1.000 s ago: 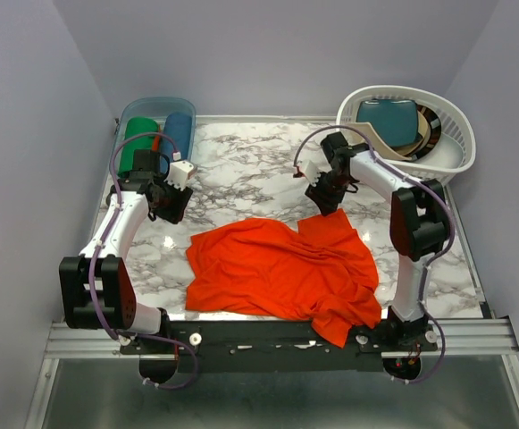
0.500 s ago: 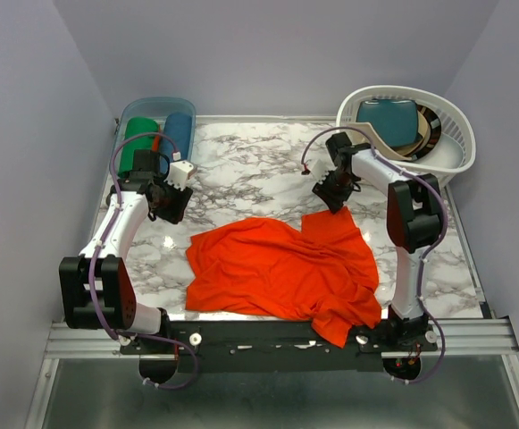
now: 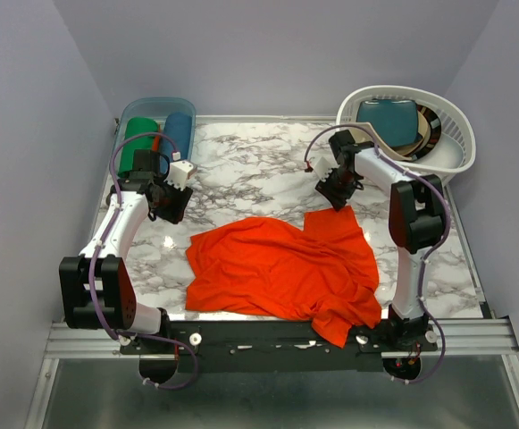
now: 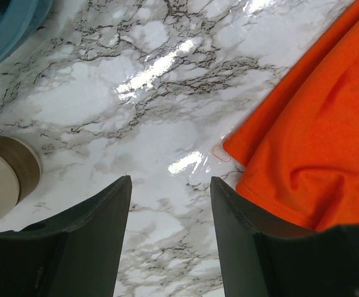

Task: Roll the t-shirts
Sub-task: Flatten out the T-shirt at the center of the board.

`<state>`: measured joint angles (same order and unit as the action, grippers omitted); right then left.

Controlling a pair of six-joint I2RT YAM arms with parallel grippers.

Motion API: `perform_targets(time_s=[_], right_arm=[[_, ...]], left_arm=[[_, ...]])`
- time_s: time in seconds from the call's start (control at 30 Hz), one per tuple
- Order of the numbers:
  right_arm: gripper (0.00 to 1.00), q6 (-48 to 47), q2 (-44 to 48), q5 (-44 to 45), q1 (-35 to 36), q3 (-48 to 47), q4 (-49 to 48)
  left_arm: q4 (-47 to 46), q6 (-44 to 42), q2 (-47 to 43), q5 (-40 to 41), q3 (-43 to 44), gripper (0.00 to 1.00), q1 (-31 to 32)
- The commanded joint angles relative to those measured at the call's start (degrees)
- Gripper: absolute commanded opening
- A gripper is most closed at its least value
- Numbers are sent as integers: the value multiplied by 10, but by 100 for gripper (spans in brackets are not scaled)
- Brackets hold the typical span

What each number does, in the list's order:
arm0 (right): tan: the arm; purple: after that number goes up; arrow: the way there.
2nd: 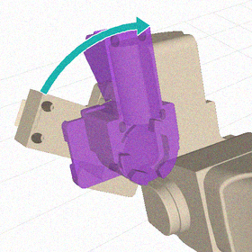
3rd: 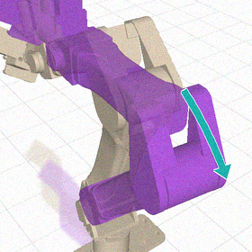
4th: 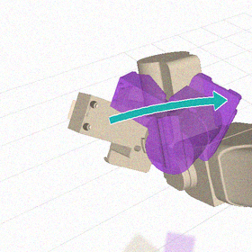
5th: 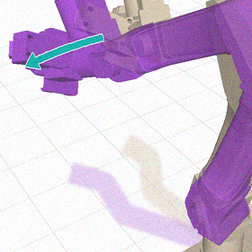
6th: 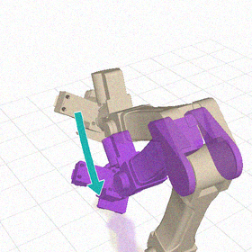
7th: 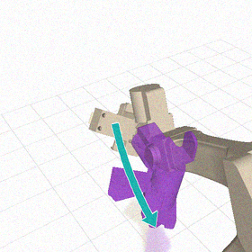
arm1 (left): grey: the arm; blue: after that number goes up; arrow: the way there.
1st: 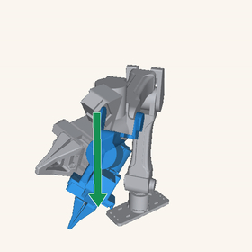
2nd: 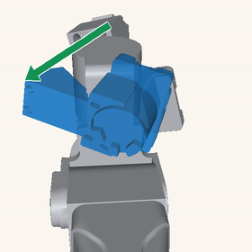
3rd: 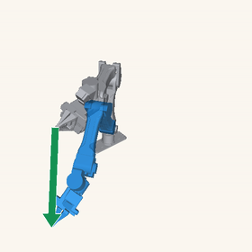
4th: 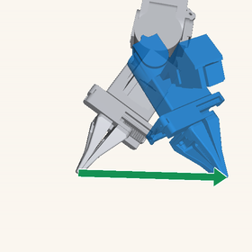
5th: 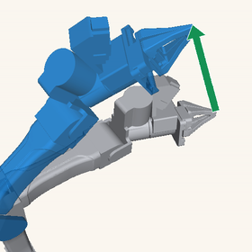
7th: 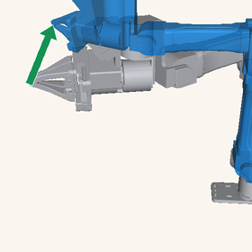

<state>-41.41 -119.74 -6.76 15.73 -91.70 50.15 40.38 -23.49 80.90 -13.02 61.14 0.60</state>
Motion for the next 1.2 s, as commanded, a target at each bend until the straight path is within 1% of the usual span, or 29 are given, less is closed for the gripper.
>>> perform_targets(time_s=[0.0, 0.3, 0.53, 0.9, 0.93, 0.97, 1.03, 1.07, 1.13, 1.17], right_arm=[[52, -4, 30, 21, -7, 6, 3], [52, -29, 30, 53, -22, 41, 0], [52, -31, 0, 55, -29, 31, -3], [46, -62, -7, -31, -30, 38, 35], [45, -66, -2, -34, -30, 41, 36], [40, -72, 0, -36, -30, 46, 34], [35, -78, 6, -47, -30, 57, 29], [26, -79, 12, -50, -30, 60, 26], [15, -79, 19, -60, -30, 69, 11], [8, -76, 32, -62, -30, 72, 3]], left_arm=[[1, 8, -5, -15, -5, 63, 0], [1, 6, -6, -17, -4, 63, 1], [0, 12, -7, -20, -9, 63, 0], [2, 8, -7, -16, -13, 63, 0], [2, 9, -7, -16, -13, 63, 0], [1, 9, -7, -16, -14, 63, 1], [0, 9, -6, -17, -15, 63, 0], [0, 9, -5, -17, -15, 63, 1], [-1, 7, -4, -16, -16, 63, 0], [-2, 6, -5, -15, -16, 63, 0]])
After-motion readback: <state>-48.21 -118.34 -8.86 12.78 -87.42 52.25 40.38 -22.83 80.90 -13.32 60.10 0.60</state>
